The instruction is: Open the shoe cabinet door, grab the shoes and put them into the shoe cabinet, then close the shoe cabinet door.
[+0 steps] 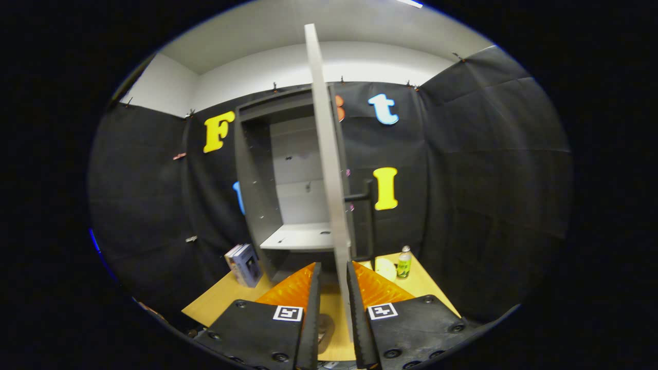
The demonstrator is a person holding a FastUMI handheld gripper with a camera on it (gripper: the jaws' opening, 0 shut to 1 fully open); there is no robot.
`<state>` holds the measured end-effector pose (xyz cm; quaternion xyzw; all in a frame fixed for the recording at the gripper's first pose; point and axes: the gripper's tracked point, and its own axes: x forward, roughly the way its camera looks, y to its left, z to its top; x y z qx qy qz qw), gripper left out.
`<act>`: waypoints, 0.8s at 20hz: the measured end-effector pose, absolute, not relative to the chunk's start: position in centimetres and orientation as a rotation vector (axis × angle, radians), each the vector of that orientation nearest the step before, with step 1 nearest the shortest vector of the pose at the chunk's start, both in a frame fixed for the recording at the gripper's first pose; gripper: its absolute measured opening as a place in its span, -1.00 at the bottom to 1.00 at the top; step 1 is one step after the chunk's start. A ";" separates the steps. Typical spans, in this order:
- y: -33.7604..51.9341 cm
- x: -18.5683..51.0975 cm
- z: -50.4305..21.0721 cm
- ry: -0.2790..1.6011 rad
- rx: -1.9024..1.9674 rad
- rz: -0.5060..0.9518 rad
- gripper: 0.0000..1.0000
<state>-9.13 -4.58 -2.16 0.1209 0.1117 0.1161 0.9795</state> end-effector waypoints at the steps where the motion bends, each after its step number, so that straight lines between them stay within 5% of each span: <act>1: -3.1 -9.2 -3.5 0.254 0.238 0.254 -0.23; 6: 3.4 -9.5 -12.0 0.484 0.283 0.310 0.43; 8: 4.8 -9.3 -15.5 0.565 0.278 0.303 0.91; 16: 10.0 -8.1 -30.9 0.832 0.221 0.303 0.97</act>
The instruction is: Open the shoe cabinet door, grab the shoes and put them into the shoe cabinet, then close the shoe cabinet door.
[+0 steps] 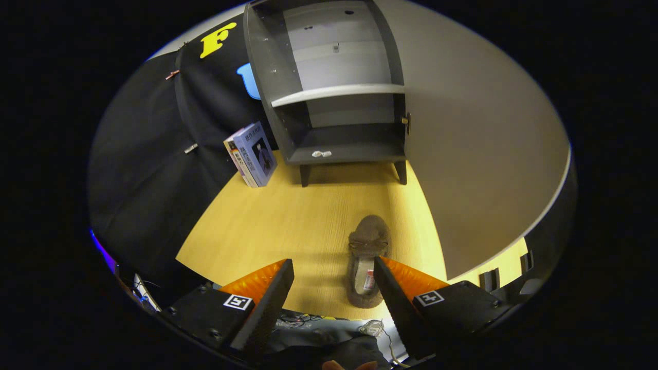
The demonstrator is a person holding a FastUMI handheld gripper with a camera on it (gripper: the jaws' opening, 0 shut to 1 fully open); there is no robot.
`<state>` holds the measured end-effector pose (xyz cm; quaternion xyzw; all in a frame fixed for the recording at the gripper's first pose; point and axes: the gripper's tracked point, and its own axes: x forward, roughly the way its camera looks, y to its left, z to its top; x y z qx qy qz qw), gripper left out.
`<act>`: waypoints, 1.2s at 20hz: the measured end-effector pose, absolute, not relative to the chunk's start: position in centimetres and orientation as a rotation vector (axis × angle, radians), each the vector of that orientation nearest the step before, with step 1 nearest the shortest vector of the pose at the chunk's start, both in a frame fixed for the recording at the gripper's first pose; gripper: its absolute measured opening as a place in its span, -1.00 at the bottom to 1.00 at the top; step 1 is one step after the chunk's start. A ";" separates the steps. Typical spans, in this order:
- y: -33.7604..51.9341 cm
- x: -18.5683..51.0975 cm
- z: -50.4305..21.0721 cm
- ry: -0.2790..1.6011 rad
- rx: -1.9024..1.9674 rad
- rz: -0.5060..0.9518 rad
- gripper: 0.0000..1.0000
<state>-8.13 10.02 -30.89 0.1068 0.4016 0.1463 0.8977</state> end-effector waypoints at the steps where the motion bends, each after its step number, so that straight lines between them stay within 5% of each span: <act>1: 10.6 -8.0 -32.7 0.854 0.225 0.297 0.98; 10: 12.9 -3.9 -44.5 0.935 0.246 0.215 0.97; 15: 12.6 1.5 -47.1 0.859 0.207 0.106 0.55; 19: 11.5 3.2 -47.4 0.814 0.221 0.046 -0.53; 21: 11.7 3.2 -47.5 0.820 0.230 0.049 -0.85; 24: 10.9 2.9 -46.5 0.816 0.188 0.053 -0.86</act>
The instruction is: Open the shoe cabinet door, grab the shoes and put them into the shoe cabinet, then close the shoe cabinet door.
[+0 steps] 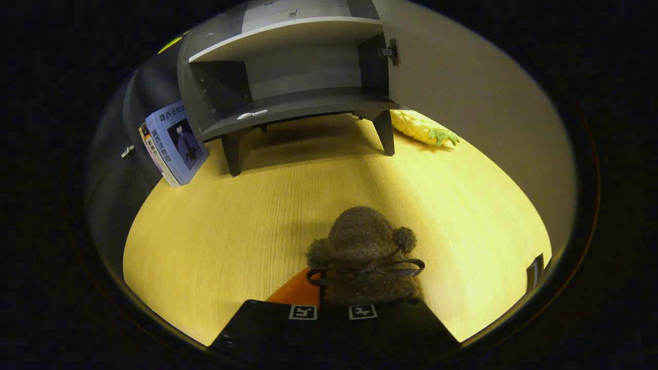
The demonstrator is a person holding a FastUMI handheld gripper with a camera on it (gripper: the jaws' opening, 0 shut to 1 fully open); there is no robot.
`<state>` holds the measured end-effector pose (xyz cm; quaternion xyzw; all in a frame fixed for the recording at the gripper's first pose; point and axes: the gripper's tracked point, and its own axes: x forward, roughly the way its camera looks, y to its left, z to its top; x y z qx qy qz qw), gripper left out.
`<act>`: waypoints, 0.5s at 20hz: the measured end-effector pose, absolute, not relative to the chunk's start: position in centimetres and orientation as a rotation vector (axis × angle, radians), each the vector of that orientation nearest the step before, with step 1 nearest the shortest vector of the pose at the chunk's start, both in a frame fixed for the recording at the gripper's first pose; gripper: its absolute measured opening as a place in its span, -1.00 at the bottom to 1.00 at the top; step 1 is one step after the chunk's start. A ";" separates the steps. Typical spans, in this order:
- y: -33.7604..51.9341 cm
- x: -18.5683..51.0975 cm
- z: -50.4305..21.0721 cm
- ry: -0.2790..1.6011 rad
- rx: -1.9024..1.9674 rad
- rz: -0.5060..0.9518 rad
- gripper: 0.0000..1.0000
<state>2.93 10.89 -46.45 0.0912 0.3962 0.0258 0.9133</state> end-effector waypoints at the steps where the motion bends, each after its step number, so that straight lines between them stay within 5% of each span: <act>1: 10.8 3.0 -45.5 0.805 0.192 0.051 -0.85; 10: 9.6 4.0 -29.8 0.645 0.188 0.102 -0.85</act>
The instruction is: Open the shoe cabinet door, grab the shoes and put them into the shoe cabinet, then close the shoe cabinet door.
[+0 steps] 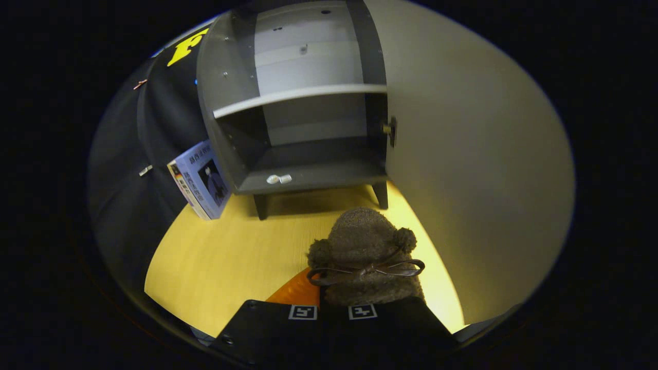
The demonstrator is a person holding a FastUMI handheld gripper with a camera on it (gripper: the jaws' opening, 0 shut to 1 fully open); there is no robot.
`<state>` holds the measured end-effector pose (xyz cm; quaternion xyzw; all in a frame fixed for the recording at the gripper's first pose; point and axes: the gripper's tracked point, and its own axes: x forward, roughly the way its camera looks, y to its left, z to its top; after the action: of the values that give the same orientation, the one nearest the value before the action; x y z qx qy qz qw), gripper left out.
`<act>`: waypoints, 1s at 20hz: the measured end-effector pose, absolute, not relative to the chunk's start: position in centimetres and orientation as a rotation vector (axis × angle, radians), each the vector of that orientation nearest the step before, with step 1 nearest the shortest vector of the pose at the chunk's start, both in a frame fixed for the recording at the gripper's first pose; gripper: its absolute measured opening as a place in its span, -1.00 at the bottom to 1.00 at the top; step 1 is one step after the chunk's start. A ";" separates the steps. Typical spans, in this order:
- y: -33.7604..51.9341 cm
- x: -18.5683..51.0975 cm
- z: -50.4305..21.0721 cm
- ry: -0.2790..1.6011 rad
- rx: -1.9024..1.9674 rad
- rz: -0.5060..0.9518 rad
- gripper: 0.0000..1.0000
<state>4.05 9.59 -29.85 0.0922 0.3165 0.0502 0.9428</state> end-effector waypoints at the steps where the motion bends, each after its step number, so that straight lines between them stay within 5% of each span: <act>1: 9.5 4.3 -27.9 0.629 0.181 0.104 -0.85; 11: 10.8 11.7 -12.6 0.500 0.248 0.133 -0.85; 20: 11.3 25.6 -5.2 0.387 0.235 0.127 -0.86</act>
<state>25.57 11.30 -5.21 0.1164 0.1919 0.0628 0.9725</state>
